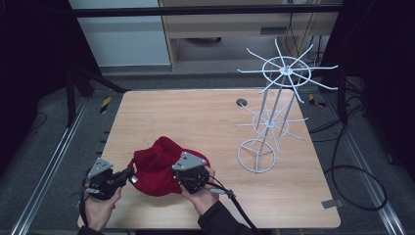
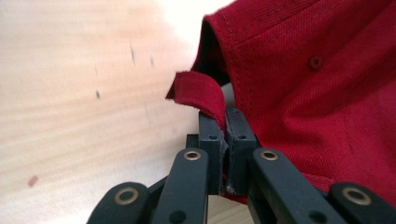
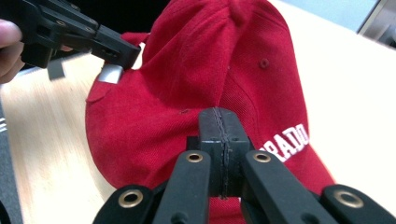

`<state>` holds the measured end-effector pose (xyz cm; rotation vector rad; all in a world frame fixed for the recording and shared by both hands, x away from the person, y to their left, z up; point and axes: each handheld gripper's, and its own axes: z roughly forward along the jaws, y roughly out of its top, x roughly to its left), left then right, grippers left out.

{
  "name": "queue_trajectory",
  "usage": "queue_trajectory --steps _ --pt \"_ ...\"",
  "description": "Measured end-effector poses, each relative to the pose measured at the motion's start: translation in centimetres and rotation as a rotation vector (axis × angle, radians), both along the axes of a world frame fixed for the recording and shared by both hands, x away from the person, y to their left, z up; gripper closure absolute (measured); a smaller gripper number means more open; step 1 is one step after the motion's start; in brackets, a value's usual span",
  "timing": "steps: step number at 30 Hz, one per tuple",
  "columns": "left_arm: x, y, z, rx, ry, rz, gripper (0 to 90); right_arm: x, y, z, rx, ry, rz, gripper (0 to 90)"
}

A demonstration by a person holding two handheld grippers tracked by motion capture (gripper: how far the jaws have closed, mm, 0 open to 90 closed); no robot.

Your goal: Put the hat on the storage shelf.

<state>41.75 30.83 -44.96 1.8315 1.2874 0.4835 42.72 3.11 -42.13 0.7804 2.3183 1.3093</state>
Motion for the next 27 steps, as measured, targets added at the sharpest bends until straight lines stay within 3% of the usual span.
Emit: queue_trajectory --steps 2,3,4,5,9,11,14,18,20,27 --pt "0.5 -0.4 -0.7 0.038 0.024 -0.004 86.7 0.1 0.1 -0.8 -0.008 0.022 0.001 90.0" --pt "0.5 -0.4 -0.7 0.038 0.024 -0.004 86.6 0.2 0.2 -1.2 -0.017 0.029 -0.005 90.0" --pt "0.8 -0.7 -1.3 0.078 0.045 -0.003 86.5 0.2 0.1 -1.5 -0.038 0.035 -0.012 90.0" --pt "1.0 -0.7 -1.6 0.091 0.057 -0.005 86.4 0.3 0.0 -1.9 -0.040 0.043 -0.011 90.0" --pt "1.2 -0.6 -2.1 0.107 0.078 -0.004 86.0 0.5 -1.2 -2.6 -0.018 0.057 -0.028 89.8" --pt "1.2 -0.3 -2.2 0.110 0.081 0.018 80.6 1.2 -3.0 -2.8 -0.001 0.067 -0.075 87.8" --pt "1.1 0.0 -2.1 0.106 0.078 0.032 67.5 1.9 -4.2 -3.2 -0.003 0.067 -0.112 86.3" --pt "0.3 0.6 -1.1 0.058 0.019 0.069 57.1 3.2 -6.0 -4.6 -0.005 0.086 -0.159 82.5" --pt "-0.4 0.4 0.0 -0.004 -0.021 0.056 53.9 3.9 -6.3 -5.4 -0.018 0.091 -0.171 80.2" --pt "-1.3 -1.7 2.4 -0.070 -0.120 0.019 42.4 5.1 -7.0 -6.1 -0.027 0.088 -0.212 73.8"
